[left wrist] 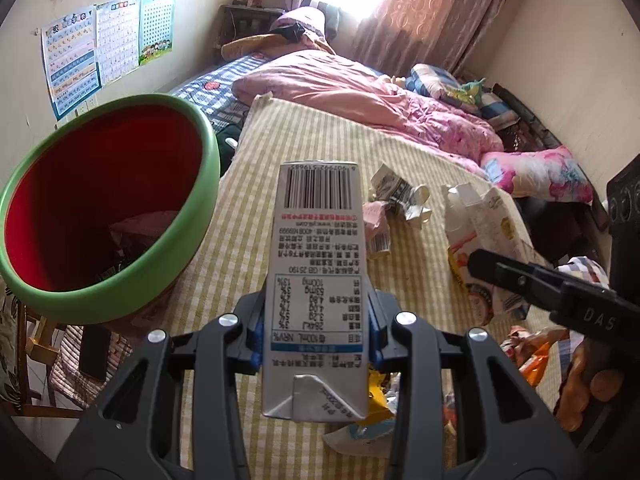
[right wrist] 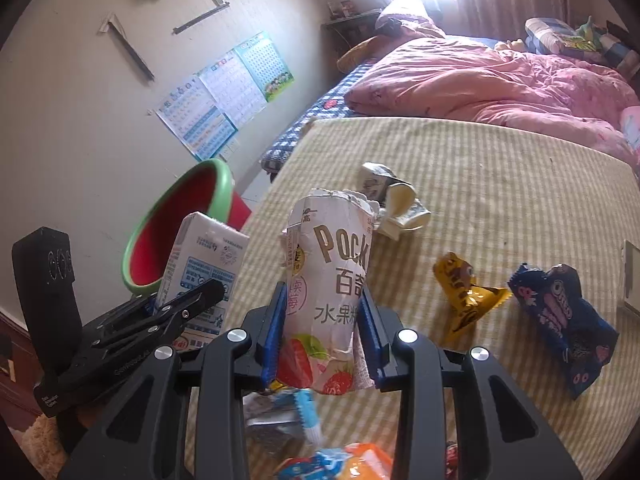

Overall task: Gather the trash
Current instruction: 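Lift the milk carton with the left tool while the right tool lifts the Pocky packet, then carry the milk carton and Pocky packet over the red bucket and open both tools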

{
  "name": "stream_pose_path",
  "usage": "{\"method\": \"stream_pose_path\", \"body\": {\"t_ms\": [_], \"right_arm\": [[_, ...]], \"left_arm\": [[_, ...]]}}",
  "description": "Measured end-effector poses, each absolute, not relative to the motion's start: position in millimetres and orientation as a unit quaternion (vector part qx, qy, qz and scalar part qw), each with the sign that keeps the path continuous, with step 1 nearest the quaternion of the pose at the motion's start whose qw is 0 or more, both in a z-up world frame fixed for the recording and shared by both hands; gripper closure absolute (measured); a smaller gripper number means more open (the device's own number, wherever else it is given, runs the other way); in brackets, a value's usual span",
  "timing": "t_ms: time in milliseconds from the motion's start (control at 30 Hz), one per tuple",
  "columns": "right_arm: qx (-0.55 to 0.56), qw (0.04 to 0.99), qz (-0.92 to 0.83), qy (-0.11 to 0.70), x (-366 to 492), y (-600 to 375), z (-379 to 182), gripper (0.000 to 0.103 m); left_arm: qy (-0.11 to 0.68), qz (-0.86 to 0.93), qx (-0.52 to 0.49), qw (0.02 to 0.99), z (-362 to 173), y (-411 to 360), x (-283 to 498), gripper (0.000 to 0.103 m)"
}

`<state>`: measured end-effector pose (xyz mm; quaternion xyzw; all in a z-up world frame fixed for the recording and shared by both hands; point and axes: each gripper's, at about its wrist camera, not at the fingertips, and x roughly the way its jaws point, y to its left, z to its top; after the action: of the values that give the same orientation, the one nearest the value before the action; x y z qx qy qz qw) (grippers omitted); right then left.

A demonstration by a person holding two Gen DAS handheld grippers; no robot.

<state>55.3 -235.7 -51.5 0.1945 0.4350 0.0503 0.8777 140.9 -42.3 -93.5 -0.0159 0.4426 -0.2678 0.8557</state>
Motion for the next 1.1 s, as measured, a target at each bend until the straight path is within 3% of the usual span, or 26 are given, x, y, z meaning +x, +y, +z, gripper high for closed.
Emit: {"method": "stream_pose_path", "body": {"t_ms": [1100], "right_arm": [[0.201,0.872,0.097,0.435,72.9,-173.7,-43.1,0.069]], "left_arm": [[0.421,-0.237,-0.047,0.874,-75.4,30.4,148.6,0.067]]}}
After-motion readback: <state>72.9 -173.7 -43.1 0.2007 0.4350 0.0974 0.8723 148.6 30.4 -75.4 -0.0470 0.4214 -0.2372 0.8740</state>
